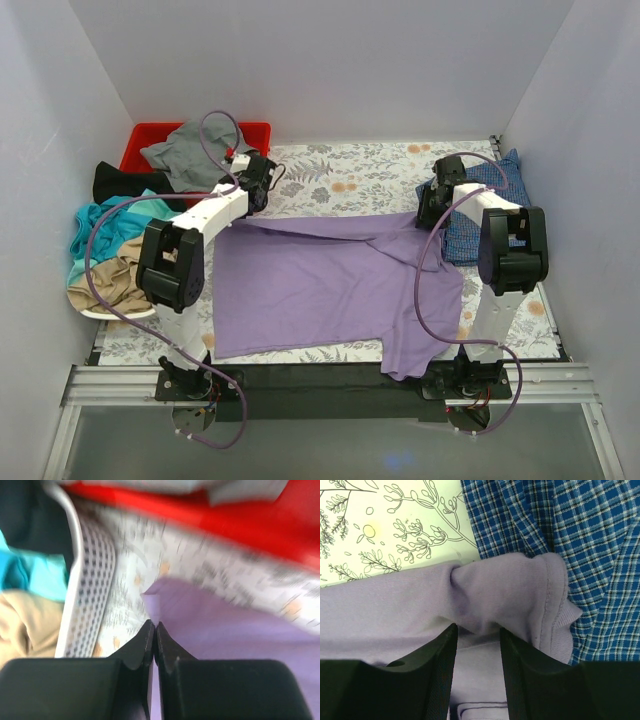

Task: Fold and stack the t-shirts
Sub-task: Fold the tshirt

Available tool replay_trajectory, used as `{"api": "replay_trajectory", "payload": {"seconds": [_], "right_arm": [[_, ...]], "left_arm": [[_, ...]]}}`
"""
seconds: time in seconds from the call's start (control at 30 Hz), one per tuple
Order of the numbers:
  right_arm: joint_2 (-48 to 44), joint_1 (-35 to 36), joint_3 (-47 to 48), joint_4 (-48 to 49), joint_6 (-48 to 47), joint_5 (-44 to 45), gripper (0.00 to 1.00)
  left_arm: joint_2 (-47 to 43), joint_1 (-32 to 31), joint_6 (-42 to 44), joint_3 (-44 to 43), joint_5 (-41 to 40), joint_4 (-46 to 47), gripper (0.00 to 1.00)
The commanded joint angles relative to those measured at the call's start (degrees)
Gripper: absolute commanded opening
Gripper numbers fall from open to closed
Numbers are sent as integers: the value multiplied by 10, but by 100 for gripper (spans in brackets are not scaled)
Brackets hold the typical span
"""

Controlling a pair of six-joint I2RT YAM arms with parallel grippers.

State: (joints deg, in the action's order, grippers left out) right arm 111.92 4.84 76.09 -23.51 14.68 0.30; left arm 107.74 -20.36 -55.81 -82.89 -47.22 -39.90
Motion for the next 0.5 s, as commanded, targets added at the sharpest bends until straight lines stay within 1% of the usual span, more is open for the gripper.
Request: {"api": "replay_trajectory", "payload": {"seconds": [0.0, 0.03, 0.13, 0.23, 0.37, 0.4, 0.43, 0.47], "right_arm": [[20, -6, 3, 5, -6, 8, 46], [21, -6, 4, 5, -7, 7, 46], [23, -7, 5, 6, -7, 5, 46], [25, -6, 4, 4, -7, 1, 46], [21, -6, 0, 4, -10, 1, 46], [17, -6, -1, 4, -10, 2, 47], [16, -6, -1, 4, -11, 2, 46], [15, -6, 0, 4, -11, -18, 47]], "left_arm": [[-56, 4, -68, 31, -5, -68, 0], [-61, 4, -99, 50, -7, -77, 0], [-84, 4, -127, 88, 1, -81, 0], [-98, 4, -141, 105, 5, -89, 0], [-80, 4, -158, 134, 12, -105, 0], [-73, 4, -156, 136, 19, -103, 8], [-59, 4, -163, 137, 27, -105, 50], [-53, 4, -173, 135, 34, -110, 57]]}}
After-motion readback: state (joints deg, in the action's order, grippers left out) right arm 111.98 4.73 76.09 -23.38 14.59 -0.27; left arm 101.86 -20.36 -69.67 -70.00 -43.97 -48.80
